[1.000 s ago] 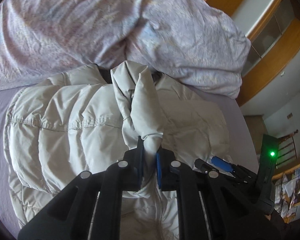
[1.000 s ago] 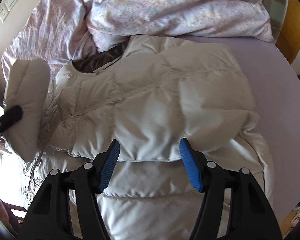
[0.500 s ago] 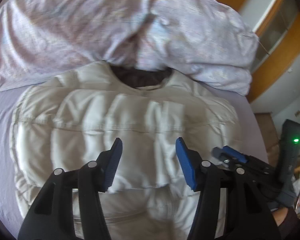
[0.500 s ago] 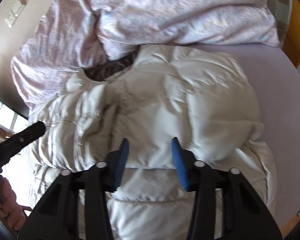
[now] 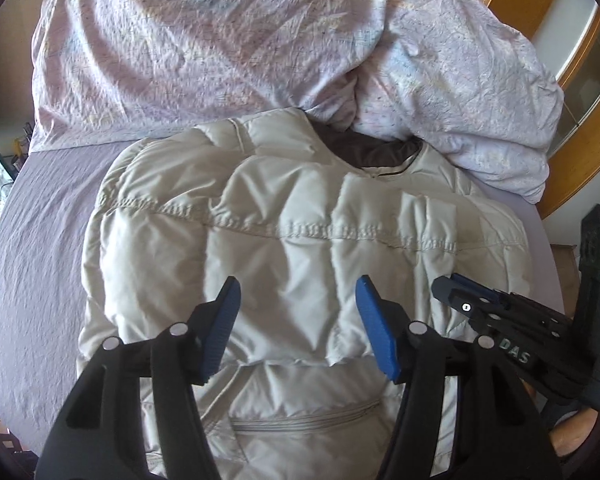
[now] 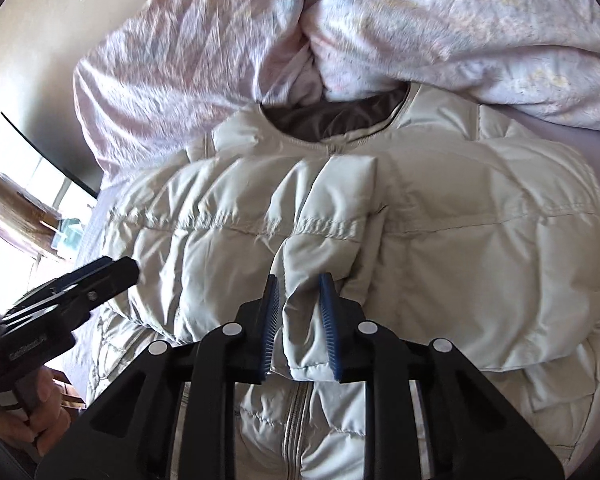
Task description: Fold large clothes
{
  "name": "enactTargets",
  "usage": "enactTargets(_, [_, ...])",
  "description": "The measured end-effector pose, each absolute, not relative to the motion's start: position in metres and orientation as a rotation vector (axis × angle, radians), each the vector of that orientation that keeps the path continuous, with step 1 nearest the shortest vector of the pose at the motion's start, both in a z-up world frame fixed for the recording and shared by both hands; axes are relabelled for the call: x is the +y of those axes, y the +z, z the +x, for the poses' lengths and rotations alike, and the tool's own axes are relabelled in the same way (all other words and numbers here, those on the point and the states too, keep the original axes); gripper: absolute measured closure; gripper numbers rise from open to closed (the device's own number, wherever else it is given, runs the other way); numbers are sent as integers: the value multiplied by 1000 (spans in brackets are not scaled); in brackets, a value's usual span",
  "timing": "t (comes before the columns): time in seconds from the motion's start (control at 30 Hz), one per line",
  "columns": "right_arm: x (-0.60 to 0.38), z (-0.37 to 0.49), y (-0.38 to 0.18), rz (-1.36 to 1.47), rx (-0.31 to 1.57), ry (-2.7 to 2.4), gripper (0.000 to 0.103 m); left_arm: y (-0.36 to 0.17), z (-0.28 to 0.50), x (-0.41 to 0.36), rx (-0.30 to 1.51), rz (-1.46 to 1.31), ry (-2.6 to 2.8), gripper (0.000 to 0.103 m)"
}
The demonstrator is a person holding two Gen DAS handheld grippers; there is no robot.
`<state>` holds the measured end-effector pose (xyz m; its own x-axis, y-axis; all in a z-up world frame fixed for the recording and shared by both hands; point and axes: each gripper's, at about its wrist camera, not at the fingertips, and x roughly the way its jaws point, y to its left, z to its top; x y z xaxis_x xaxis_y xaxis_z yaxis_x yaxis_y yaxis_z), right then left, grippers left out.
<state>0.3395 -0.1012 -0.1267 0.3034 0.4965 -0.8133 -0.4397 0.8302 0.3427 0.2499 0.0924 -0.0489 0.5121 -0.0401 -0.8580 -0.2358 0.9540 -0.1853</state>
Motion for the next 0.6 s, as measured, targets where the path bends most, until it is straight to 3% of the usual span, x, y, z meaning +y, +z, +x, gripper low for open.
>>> enactTargets(0.6, [-99, 357, -164, 15, 1228, 496, 80, -59, 244, 110, 1055, -276, 147, 40])
